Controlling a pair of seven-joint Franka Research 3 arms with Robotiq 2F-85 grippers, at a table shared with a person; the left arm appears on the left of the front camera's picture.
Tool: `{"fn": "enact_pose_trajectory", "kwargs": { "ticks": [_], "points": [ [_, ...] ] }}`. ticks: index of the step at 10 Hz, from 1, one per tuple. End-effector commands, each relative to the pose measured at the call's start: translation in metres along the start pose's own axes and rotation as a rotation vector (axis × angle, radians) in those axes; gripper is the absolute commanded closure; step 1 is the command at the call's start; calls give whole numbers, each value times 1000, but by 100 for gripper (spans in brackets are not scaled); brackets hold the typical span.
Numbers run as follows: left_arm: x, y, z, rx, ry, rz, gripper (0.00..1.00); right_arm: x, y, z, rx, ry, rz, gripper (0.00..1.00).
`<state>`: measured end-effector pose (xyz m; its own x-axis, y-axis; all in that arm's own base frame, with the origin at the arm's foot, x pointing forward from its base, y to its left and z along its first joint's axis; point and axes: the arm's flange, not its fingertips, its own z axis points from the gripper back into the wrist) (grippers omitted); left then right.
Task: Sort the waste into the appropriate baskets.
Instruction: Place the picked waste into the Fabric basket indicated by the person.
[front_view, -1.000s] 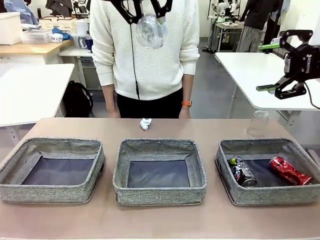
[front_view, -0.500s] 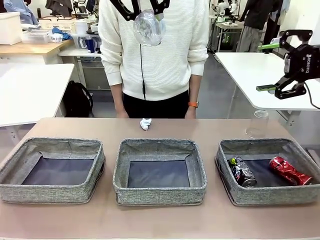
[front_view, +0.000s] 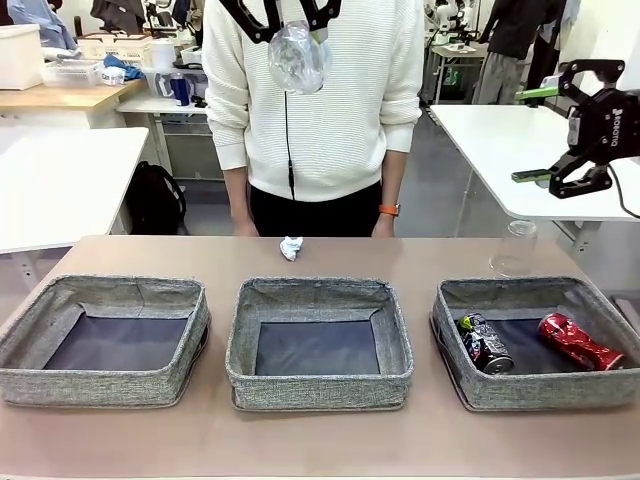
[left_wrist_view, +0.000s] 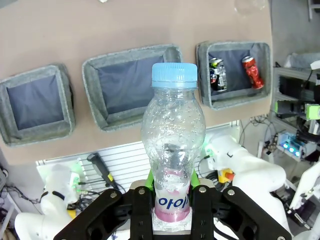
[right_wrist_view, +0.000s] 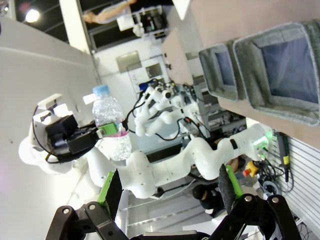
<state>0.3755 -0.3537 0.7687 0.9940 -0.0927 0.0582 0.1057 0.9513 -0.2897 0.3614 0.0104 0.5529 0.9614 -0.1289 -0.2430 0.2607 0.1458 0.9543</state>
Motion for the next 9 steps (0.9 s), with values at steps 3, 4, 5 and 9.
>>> {"fn": "enact_pose_trajectory", "kwargs": {
  "ticks": [3,4,5,9],
  "points": [
    [-3,4,2,11,-11,-4,77,0,5,-1,13,4,-11,0],
    [-3,4,2,11,-11,-4,77,0,5,-1,13,4,-11,0],
    [-3,4,2,11,-11,-4,77,0,5,-1,13,4,-11,0],
    [-3,4,2,11,-11,-4,77,0,5,-1,13,4,-11,0]
  ]
}}
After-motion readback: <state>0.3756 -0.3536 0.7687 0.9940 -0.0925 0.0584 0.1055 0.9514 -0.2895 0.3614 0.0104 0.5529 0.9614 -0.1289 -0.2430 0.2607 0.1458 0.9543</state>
